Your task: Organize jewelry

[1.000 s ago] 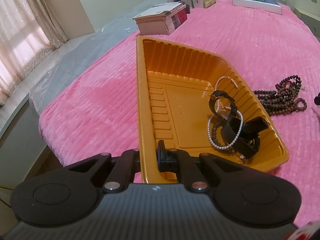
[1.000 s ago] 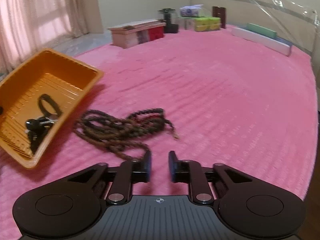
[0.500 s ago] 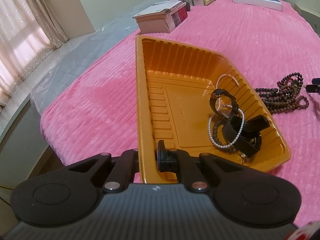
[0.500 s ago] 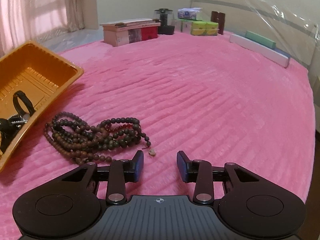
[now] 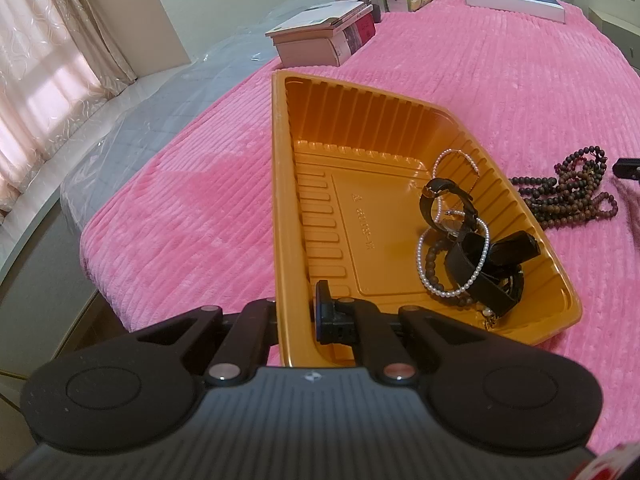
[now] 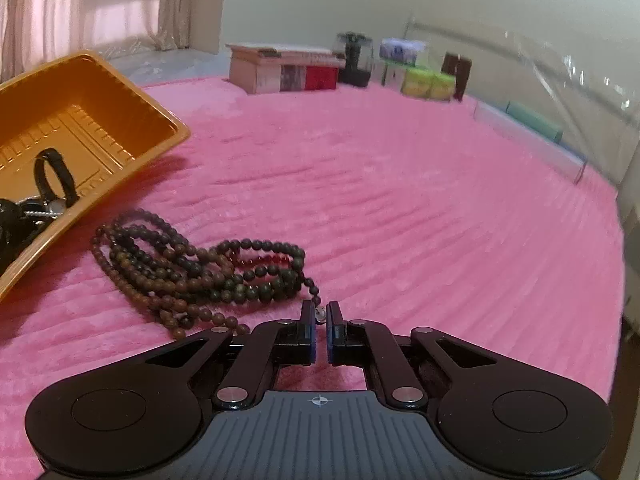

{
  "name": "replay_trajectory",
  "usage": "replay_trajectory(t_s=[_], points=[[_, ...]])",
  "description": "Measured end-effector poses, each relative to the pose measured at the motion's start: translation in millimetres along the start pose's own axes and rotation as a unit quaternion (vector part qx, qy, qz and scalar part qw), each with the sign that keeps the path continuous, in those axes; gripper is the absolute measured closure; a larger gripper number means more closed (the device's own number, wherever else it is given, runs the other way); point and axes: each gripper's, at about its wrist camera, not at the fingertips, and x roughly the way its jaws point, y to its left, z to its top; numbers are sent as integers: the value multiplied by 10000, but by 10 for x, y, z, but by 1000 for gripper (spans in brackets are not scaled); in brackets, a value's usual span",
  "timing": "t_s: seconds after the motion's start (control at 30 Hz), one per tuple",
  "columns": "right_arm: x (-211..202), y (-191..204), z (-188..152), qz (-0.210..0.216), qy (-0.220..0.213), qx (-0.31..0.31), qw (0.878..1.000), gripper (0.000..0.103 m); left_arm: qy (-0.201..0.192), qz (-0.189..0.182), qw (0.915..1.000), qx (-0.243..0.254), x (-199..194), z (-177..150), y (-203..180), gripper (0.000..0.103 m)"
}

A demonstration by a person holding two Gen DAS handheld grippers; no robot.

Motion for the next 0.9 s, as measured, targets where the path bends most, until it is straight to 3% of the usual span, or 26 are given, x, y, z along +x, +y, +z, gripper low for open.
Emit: replay_trajectory(t_s=[0.17, 0.47, 0.67, 0.9], points=[[-266, 247, 141, 192, -397, -190, 9988, 98, 2, -1, 10000, 2, 1, 2, 2, 99], [-632, 1032, 462, 1557, -881, -516, 9825, 98, 5, -30, 10000, -53, 14, -6, 21, 100], [-627, 1447, 541, 2095, -914, -862, 9697, 98, 1, -59, 10000, -76, 10, -17, 37, 100], [-488, 1660, 513, 2334, -778, -1031, 9638, 98, -21, -65, 10000, -49, 0, -29, 38, 100]])
